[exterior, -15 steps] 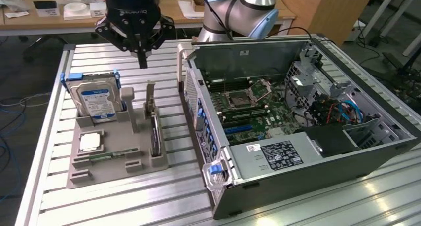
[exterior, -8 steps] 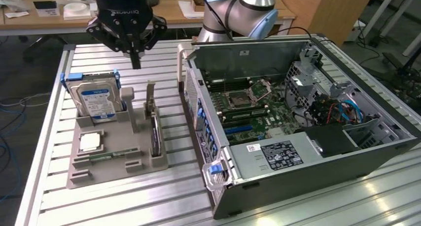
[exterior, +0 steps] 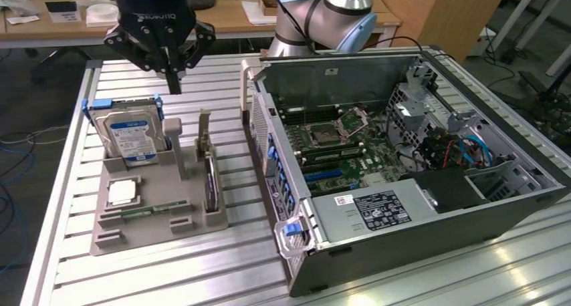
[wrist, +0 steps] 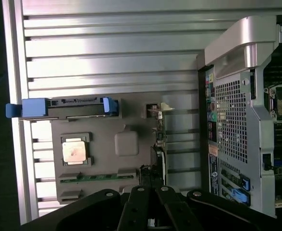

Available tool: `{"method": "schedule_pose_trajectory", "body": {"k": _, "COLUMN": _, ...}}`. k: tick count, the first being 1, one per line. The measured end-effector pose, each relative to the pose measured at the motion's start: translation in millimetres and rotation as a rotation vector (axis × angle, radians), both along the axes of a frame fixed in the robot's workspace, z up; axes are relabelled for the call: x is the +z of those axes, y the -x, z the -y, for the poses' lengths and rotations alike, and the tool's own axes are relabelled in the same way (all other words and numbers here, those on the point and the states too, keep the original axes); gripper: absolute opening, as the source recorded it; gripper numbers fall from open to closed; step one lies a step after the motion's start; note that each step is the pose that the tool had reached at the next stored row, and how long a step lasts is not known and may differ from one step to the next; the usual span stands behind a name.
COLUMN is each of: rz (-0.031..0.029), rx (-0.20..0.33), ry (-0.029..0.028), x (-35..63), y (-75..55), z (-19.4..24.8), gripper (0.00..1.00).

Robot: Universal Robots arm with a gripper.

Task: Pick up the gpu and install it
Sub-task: 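Reach for the gpu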

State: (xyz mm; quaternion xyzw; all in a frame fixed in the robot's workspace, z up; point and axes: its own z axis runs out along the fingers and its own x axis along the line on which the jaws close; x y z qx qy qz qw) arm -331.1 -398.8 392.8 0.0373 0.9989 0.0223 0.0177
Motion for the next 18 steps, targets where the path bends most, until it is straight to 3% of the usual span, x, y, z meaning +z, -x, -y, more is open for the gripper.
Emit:
{"method": "schedule_pose_trajectory", "body": {"k": 6, "rz": 0.0001, "rx": 0.000, "ry": -0.0001, "x": -0.1, "y": 0.7, "z": 0.0, "gripper": 0.11}}
{"method": "schedule_pose_trajectory", "body": {"k": 10, "rz": -0.0030, "rx": 0.000, "ry": 0.0000, "x": -0.9, "y": -8.9, "z": 0.0, "gripper": 0.11}}
{"method": "schedule_pose_trajectory", "body": {"k": 18, "rz": -0.0034, "rx": 0.000, "ry": 0.0000, "x": -0.9, "y": -9.6, "z": 0.0, "gripper": 0.11}}
